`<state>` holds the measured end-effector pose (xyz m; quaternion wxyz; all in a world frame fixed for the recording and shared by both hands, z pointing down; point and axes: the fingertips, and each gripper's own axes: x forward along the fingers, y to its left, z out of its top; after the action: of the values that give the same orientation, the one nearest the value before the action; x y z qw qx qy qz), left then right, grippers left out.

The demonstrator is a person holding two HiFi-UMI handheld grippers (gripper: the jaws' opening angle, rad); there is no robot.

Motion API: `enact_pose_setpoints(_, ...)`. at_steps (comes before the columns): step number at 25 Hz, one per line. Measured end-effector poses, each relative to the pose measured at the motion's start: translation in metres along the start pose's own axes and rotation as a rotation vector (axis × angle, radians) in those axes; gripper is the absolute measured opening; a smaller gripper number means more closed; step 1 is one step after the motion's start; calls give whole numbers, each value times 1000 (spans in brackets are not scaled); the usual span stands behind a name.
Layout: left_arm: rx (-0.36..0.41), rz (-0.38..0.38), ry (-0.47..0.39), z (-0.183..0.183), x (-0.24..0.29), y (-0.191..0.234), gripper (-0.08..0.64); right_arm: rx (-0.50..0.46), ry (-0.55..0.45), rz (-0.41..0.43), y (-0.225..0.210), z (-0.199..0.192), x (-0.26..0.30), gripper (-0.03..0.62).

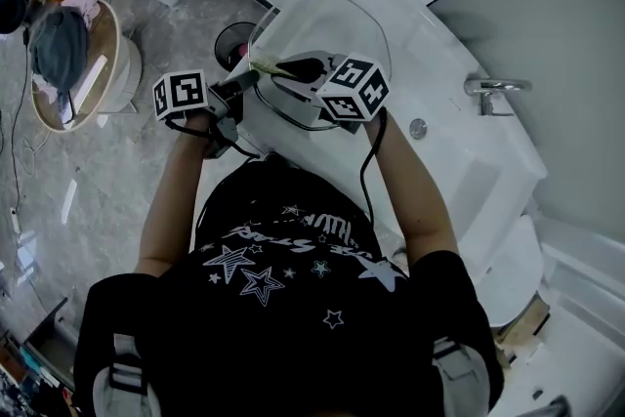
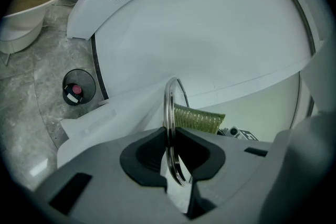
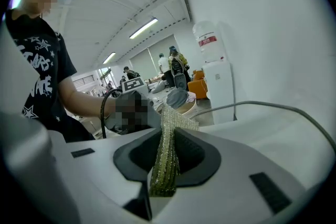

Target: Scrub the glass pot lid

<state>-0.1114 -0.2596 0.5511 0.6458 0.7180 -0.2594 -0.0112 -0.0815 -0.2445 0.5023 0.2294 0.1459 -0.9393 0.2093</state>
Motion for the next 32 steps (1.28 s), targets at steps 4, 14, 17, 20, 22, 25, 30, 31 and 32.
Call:
enact_pose_setpoints(4, -16, 7, -18, 1, 0, 1, 64, 20, 1, 53, 12, -6, -6, 74)
enact_pose_setpoints(14, -32, 31, -58, 3, -1, 3, 63, 65, -1, 122, 28, -17, -21, 75)
enact_pose_setpoints(17, -36, 34, -65, 2, -3, 3, 63, 63, 15, 147, 34, -21, -24, 75)
enact_pose_setpoints(20, -39, 36, -70, 1, -4, 3, 63, 51, 36, 168, 41, -24, -25, 75)
enact_pose_setpoints(22, -38, 35, -76, 3, -4, 4, 63, 42, 48, 183, 44, -25, -25, 75)
enact_pose_setpoints(25, -37, 36, -85, 4, -4, 4, 63, 29, 55, 204, 48, -26, -27, 75)
enact_pose_setpoints(30, -37, 35, -93, 4, -4, 3, 63, -16, -7, 115, 34, -14, -40, 71)
enact_pose_setpoints(31, -36, 35, -94, 4, -4, 3, 63, -26, -15, 83, 27, -12, -44, 71)
enact_pose_setpoints(32, -35, 36, -95, 4, -4, 3, 63, -36, -22, 42, 18, -10, -48, 71)
